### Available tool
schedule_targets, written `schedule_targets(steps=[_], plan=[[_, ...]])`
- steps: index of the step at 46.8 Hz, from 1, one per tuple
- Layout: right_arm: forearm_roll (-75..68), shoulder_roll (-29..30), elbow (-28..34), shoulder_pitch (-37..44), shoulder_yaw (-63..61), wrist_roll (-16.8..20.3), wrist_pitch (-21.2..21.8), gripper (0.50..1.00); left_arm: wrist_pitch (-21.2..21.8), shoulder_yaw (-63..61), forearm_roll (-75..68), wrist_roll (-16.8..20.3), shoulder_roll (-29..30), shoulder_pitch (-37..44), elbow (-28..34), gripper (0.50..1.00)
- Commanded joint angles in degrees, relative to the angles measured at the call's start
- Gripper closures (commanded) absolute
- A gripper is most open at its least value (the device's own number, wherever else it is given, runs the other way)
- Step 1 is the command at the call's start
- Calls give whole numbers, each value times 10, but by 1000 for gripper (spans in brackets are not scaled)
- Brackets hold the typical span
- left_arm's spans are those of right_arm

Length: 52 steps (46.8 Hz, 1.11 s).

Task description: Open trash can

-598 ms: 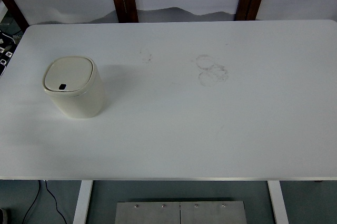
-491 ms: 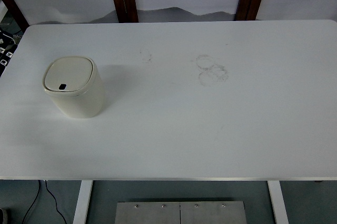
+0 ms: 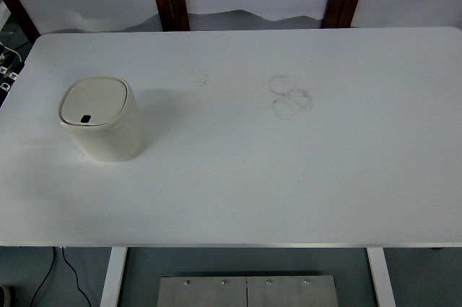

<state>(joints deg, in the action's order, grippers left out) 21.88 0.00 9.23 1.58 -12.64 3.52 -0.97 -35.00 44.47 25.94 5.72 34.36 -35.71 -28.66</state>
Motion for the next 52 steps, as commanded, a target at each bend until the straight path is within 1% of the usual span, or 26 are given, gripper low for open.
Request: schedule_targets(steps=[1,52], plan=[[0,0,0,0,1,0,0,505,0,0,0,0,0,0,0,500],[0,0,0,0,0,0,0,505,0,0,-1,1,0,4,-1,500]])
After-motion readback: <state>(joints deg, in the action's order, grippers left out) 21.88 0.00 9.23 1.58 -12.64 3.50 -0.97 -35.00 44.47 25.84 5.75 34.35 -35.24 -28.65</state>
